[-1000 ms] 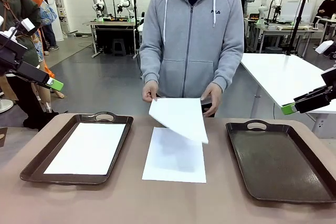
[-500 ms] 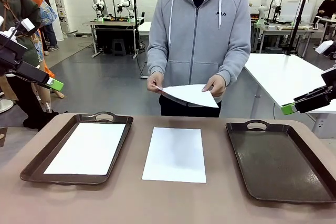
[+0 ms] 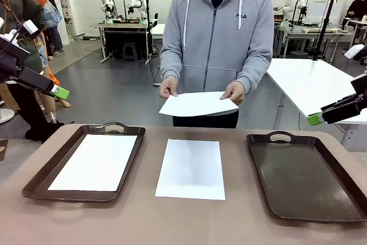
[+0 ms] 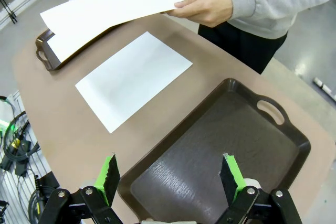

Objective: Sort the A4 documents.
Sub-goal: Receive the A4 Paper.

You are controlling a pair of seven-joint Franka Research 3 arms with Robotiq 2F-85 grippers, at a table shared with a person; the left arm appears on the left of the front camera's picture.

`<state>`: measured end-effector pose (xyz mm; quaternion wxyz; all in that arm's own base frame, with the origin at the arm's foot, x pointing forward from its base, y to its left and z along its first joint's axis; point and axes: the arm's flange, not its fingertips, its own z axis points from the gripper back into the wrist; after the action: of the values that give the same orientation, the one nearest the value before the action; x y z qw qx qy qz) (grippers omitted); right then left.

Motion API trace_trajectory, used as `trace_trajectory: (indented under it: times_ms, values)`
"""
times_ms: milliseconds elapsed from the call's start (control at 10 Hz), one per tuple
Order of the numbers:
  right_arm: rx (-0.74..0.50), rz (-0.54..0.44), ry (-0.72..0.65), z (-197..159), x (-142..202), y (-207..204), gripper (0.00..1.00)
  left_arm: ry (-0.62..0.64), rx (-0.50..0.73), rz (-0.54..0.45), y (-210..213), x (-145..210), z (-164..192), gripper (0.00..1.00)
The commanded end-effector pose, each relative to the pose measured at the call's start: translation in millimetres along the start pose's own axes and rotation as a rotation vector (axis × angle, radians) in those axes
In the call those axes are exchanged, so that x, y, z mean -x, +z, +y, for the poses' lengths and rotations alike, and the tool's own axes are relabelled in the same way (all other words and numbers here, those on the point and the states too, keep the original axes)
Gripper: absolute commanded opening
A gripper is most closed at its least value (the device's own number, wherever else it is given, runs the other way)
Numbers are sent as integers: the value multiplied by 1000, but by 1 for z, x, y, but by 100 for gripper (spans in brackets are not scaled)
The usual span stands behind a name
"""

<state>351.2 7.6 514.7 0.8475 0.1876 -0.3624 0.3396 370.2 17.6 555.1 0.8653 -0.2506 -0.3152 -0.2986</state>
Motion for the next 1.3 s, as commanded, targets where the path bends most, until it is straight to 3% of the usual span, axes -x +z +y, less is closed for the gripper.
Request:
trace_trajectory:
  times_ms: [0,1200]
  values:
    - [-16,-7,-2,-1,1,-2,100,-6,3,-3,-1,0,1,100]
    - [-16,-7,-2,-1,1,-2,100,-6,3,-3,-1,0,1,100]
